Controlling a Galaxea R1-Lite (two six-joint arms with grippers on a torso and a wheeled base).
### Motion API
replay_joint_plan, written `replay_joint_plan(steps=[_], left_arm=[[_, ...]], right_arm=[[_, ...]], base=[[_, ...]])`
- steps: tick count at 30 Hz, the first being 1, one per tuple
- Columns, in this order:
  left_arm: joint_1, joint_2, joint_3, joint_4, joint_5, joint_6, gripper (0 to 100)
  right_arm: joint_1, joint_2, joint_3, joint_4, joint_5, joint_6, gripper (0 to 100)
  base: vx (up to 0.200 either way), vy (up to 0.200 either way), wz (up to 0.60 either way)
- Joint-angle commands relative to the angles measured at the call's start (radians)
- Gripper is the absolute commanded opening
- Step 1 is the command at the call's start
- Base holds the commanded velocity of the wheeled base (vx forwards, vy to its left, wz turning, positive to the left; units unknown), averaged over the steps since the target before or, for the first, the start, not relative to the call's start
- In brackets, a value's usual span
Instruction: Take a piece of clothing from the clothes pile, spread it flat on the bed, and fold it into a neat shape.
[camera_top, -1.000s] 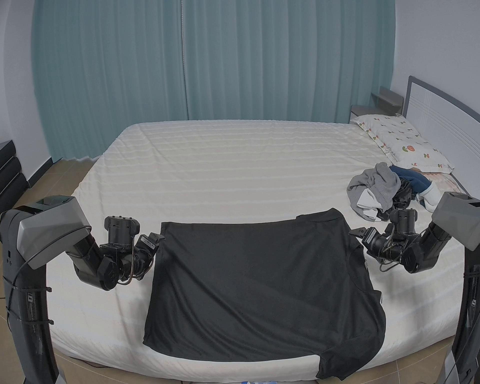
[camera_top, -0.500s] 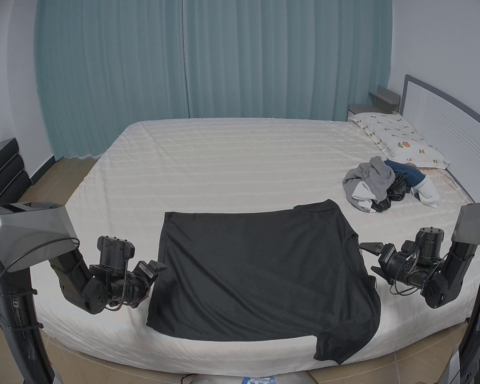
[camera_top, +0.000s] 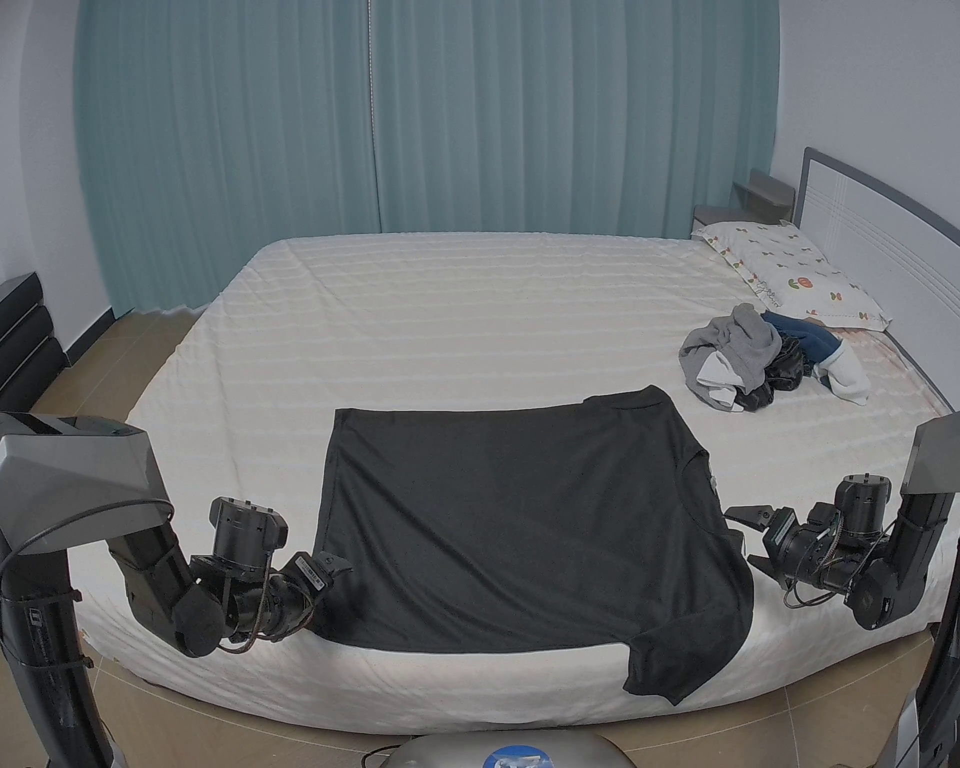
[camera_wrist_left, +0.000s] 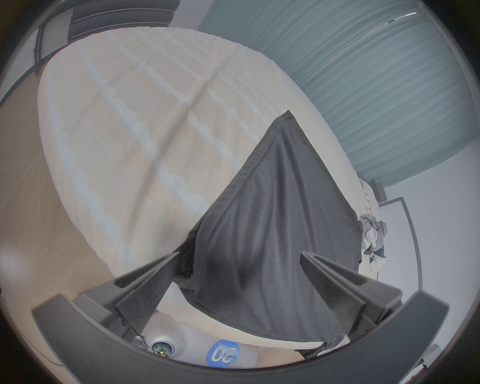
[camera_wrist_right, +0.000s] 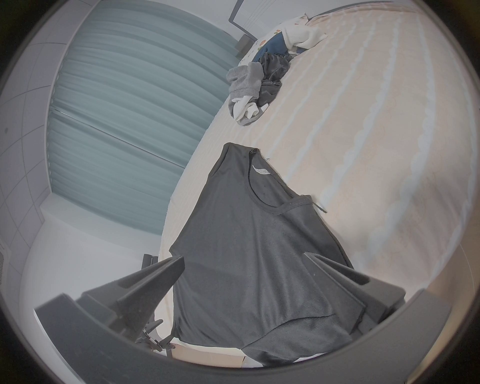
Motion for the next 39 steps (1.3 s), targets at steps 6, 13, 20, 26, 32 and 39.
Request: replay_joint_plan(steps=[6, 13, 20, 26, 32, 39], left_arm=[[-0.018, 0.02, 0.017, 0.009, 0.043, 0.012, 100], [-0.018, 0.029, 0.029, 0.003, 0.062, 0.034, 100], [-0.015, 0.036, 0.029, 0.003, 0.073, 0.035, 100], [-0.035, 0.058, 0.033, 0.003, 0.096, 0.058, 100], [-0.032, 0.069, 0.042, 0.011, 0.134, 0.067, 0], [-0.015, 0.053, 0.12, 0.011, 0.154, 0.179, 0]], right_arm=[[-0.001, 0.017, 0.002, 0.0, 0.001, 0.0, 100], [-0.001, 0.016, 0.002, 0.0, 0.001, 0.0, 100], [-0.001, 0.017, 0.002, 0.0, 0.001, 0.0, 100], [0.001, 0.017, 0.002, 0.0, -0.001, 0.0, 100], [0.001, 0.016, 0.008, 0.0, -0.003, -0.002, 100], [0.001, -0.018, 0.051, 0.003, -0.009, -0.051, 100]], base=[[0.0, 0.0, 0.0], [0.0, 0.0, 0.0], [0.0, 0.0, 0.0], [0.0, 0.0, 0.0], [0.0, 0.0, 0.0], [0.0, 0.0, 0.0]])
